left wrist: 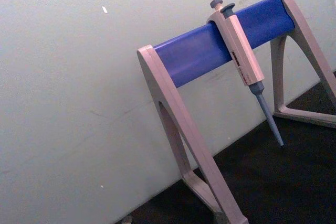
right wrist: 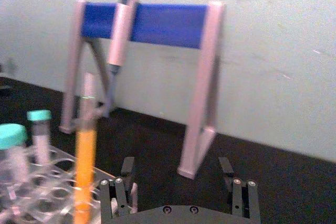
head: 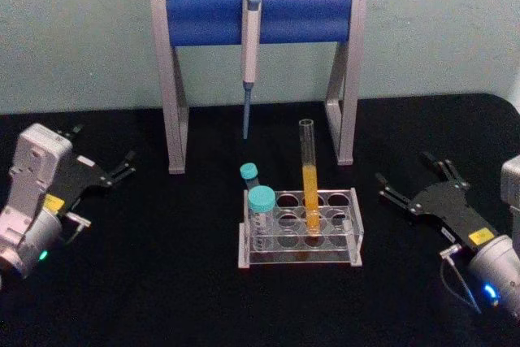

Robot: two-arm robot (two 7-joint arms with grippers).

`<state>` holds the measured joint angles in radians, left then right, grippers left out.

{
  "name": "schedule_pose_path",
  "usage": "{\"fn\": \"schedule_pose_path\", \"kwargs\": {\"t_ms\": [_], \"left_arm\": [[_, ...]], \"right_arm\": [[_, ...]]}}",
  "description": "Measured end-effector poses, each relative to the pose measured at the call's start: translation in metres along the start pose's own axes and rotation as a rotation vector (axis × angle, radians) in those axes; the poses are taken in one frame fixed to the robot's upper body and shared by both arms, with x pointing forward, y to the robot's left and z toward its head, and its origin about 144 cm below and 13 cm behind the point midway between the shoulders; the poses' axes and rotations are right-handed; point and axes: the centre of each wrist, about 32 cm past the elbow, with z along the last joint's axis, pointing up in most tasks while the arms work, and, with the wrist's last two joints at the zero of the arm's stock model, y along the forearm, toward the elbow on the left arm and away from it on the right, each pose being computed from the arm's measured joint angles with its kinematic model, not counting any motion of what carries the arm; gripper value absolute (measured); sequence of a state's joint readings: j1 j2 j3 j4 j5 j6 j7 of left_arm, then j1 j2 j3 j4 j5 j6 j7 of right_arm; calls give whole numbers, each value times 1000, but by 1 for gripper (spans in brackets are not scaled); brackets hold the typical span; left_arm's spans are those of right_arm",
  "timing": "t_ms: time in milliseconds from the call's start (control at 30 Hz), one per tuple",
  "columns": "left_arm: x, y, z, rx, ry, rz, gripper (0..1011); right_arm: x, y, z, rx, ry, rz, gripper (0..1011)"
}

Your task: Pick up the test tube from the test tube rack, shake it, then place it back into the test tube rack.

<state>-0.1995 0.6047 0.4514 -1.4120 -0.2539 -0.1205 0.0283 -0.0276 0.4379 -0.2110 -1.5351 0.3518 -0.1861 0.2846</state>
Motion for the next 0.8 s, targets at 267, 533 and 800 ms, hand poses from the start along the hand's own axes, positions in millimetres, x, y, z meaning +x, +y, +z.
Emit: {"fn": "schedule_pose_path", "kwargs": {"t_ms": [267, 533, 800], "left_arm": [[0, 0, 0, 0, 0, 0, 1001], [0, 0, 0, 0, 0, 0, 1001], [0, 0, 0, 0, 0, 0, 1001]], "right_arm": [[-6, -3, -20, -54, 15, -78, 1000], [-11, 1, -32, -107, 35, -80, 1000], [-13, 4, -35, -121, 39, -65, 1000]]}}
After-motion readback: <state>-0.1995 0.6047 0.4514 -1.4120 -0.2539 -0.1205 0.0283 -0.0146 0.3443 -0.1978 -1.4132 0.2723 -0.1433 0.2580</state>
